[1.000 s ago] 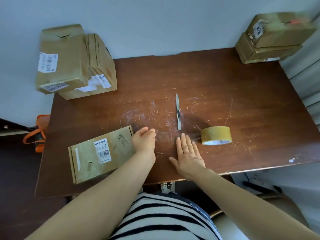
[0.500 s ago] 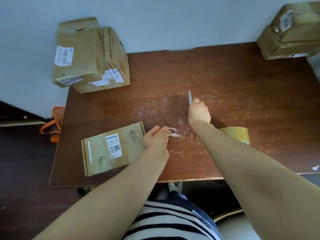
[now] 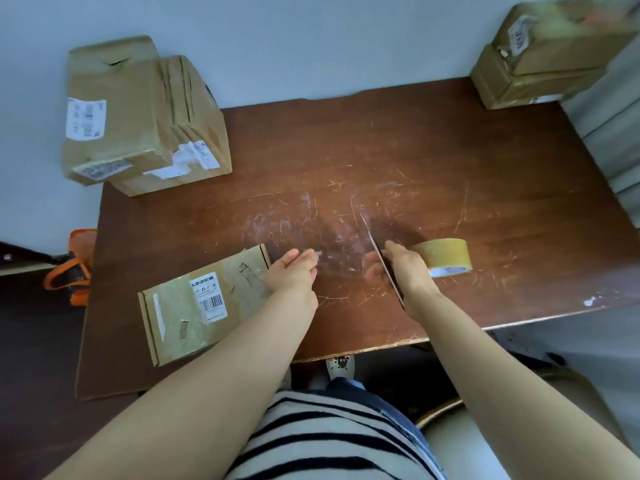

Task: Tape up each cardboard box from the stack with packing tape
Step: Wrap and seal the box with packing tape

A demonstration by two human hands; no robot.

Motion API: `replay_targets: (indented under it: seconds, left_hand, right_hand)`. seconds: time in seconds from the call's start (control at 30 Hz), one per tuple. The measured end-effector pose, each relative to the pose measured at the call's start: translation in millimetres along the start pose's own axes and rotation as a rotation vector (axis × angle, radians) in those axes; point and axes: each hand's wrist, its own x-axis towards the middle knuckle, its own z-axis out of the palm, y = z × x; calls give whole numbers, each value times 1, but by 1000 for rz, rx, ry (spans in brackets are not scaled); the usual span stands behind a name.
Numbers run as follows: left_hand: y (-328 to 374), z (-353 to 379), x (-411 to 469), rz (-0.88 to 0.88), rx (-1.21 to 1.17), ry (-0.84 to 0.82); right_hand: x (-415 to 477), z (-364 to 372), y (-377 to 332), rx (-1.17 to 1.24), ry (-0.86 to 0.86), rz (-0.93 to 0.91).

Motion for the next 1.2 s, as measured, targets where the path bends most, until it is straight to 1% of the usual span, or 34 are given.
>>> replay_targets:
  seconds: [0.07,0.13,0.27,0.37,0.47,0.57,0.67,0.73,0.83,0.87,0.9,0.93,1.0,1.03,1.07,1.1,1.13,1.17,1.2]
  left_hand:
    - [0,-1,0,2,16,6]
    - [0,-2,-1,5,32,5]
    - [0,-1,-1,21,30,-8]
    - [-1,-2,-3,34,29,-15]
    - [-2,-2,-4,44,30,-43]
    - [-3,-2,-6,76,31,-62]
    - [-3,0,-7,111,42,-71]
    - [-2,0,-4,133,49,-72]
    - [-2,-1,1,168,82,-60]
    - [-1,-1,2,188,101,-51]
    - [1,-1,3,217,119,-32]
    - [6,-3,5,255,134,-7]
    - [21,-7,7,333,152,31]
    - [30,-10,8,353,158,28]
    - [39,-14,7,355,159,0]
    - [46,-17,5,348,168,-45]
    - [52,-19,2,340,187,-95]
    - [57,-22,0,338,212,-142]
    - [60,-24,-2,340,231,-184]
  right_hand:
    - [-11,-3,15,-118,21,-43]
    - [-19,-4,30,-290,48,-126]
    - [-24,0,46,-757,61,-238]
    - [-24,10,41,-906,114,-265]
    - [-18,22,37,-1004,161,-220]
    - [-19,29,40,-1004,166,-197]
    - [-28,22,51,-951,94,-193]
    - [-37,12,52,-834,101,-194]
    - [-37,2,32,-570,200,-258]
    - [-31,2,21,-518,215,-277]
    - [-20,3,9,-514,217,-290]
    - [-6,4,-1,-558,207,-293]
    - [20,8,-14,-702,179,-262]
    - [30,9,-16,-796,168,-255]
    - [36,10,-19,-878,163,-287]
    - [37,14,-21,-890,168,-355]
    - [35,20,-24,-827,153,-434]
    - [28,27,-28,-644,103,-467]
    - [18,34,-32,-424,9,-425]
